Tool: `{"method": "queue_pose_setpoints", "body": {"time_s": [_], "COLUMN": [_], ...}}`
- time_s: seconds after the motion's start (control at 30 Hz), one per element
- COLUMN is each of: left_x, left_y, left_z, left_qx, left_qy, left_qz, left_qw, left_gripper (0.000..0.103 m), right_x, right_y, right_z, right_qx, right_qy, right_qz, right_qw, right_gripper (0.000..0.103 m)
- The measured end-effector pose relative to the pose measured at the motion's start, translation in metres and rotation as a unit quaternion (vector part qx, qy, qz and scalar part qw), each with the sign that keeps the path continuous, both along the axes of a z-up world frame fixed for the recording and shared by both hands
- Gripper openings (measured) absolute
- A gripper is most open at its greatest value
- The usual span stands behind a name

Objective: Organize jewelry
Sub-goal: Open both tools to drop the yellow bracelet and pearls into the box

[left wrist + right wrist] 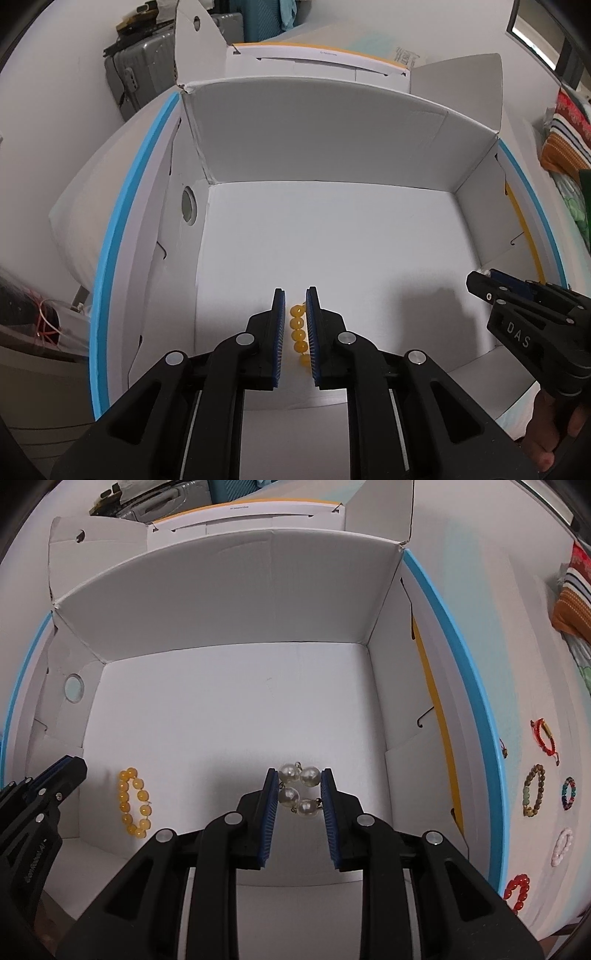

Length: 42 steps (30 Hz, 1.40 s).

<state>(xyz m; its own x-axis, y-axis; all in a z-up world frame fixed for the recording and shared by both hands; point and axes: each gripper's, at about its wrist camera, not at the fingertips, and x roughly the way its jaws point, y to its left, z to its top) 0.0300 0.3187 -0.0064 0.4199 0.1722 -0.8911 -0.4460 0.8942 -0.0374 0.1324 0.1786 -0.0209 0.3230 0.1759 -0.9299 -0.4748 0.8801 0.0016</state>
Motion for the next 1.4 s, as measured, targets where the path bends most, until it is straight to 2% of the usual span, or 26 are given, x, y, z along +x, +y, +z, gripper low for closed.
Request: {"method": "queue_pose_setpoints", "body": {"time_s": [0.07,0.13,0.2,0.27,0.33,0.47,0.53,0.6,0.87,1.13,1.4], "left_x": [-0.002,-0.007,-0.01,-0.014,-0.017,-0.021,-0.021,-0.023,-0.025,-0.011,0.006], "left_y": [0.0,0.0,-0.001,-0.003,-0.004,-0.012,-0.018,-0.025,-0.063,-0.125,-0.196], "left_z": [0.002,0.008,0.012,0.017,0.022,0.033,0.038,0.042,0.059,0.068,0.071], "left_qx": [0.003,0.005,0.009,0.017,0.02,0.036,0.04,0.045,0.059,0.06,0.054], "left_qy": [-0.004,-0.012,-0.017,-0.024,-0.031,-0.044,-0.052,-0.058,-0.084,-0.102,-0.114], "left_qz": [0.002,0.006,0.009,0.013,0.013,0.012,0.011,0.006,-0.017,-0.068,-0.13], "left_qw": [1.0,0.9999,0.9998,0.9995,0.9992,0.9983,0.9978,0.9973,0.9946,0.9907,0.9834], "left_gripper": [0.026,0.031,0.043,0.05,0.057,0.076,0.081,0.089,0.097,0.097,0.097], "right_x": [-0.001,-0.005,-0.009,-0.012,-0.016,-0.023,-0.026,-0.028,-0.036,-0.042,-0.04], "right_y": [-0.001,-0.003,-0.007,-0.01,-0.014,-0.028,-0.037,-0.047,-0.1,-0.172,-0.253], "right_z": [0.003,0.01,0.02,0.029,0.038,0.056,0.064,0.07,0.093,0.108,0.111], "right_qx": [0.001,0.006,0.016,0.022,0.028,0.039,0.044,0.049,0.059,0.059,0.05], "right_qy": [-0.005,-0.013,-0.027,-0.036,-0.047,-0.072,-0.087,-0.098,-0.134,-0.158,-0.164], "right_qz": [0.003,0.005,0.006,0.004,0.003,-0.006,-0.013,-0.022,-0.058,-0.102,-0.159], "right_qw": [1.0,1.0,0.999,0.999,0.999,0.997,0.995,0.994,0.987,0.98,0.972], "right_gripper": [0.026,0.039,0.048,0.053,0.062,0.076,0.084,0.087,0.093,0.093,0.093]}}
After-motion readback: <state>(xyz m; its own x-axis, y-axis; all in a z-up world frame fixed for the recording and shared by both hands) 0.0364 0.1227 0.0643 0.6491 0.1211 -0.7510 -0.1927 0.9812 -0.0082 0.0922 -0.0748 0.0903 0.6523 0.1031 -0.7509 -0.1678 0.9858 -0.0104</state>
